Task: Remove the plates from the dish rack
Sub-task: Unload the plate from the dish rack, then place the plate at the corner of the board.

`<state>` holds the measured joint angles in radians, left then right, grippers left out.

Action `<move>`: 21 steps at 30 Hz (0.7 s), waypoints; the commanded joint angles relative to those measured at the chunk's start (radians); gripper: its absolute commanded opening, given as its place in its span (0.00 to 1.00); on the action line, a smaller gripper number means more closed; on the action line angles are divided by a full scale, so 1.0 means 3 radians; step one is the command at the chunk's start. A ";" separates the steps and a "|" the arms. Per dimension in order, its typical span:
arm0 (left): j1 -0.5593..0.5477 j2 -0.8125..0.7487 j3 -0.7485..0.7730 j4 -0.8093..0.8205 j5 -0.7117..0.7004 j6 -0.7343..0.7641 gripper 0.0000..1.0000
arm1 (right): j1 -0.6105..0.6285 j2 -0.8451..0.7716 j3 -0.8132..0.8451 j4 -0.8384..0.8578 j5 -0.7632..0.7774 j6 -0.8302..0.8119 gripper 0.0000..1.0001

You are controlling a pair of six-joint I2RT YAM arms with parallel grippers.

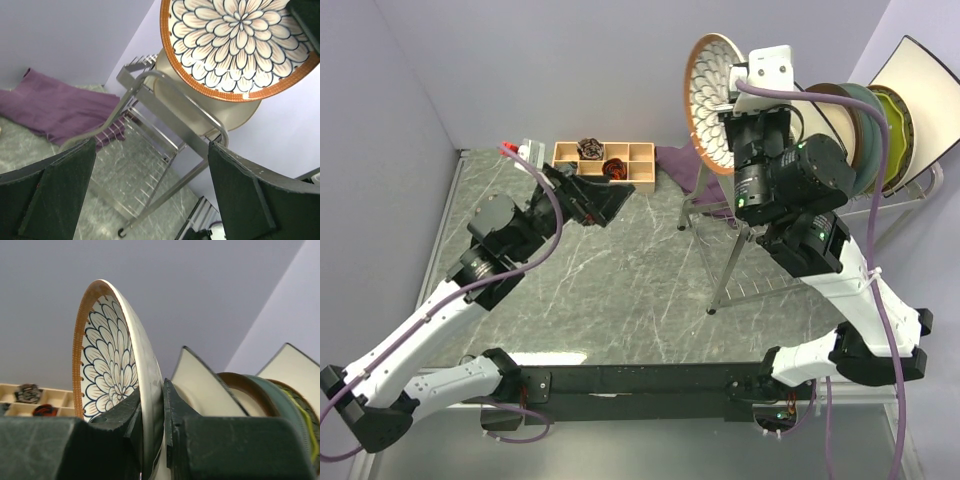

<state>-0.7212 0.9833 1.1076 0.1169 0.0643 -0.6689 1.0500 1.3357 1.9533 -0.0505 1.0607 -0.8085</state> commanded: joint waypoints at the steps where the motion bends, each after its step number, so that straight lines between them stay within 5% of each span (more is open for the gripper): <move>1: 0.0021 -0.0250 -0.0107 -0.0210 -0.0056 -0.0066 0.98 | 0.0176 0.0021 0.0356 -0.0249 -0.0401 0.0639 0.00; 9: 0.0021 -0.0802 -0.0429 -0.0635 -0.0347 -0.0025 0.96 | 0.0299 -0.0167 0.0029 -0.0920 -0.1040 0.1845 0.00; 21: 0.0021 -0.1396 -0.0941 -0.0712 -0.0367 -0.0092 0.89 | 0.0299 -0.0919 -0.1387 -0.0732 -0.2017 0.3032 0.00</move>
<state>-0.7200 0.5789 0.8501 -0.0895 -0.0303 -0.6765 1.1347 1.1622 1.5780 -0.4671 0.5545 -0.0471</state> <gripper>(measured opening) 0.906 0.205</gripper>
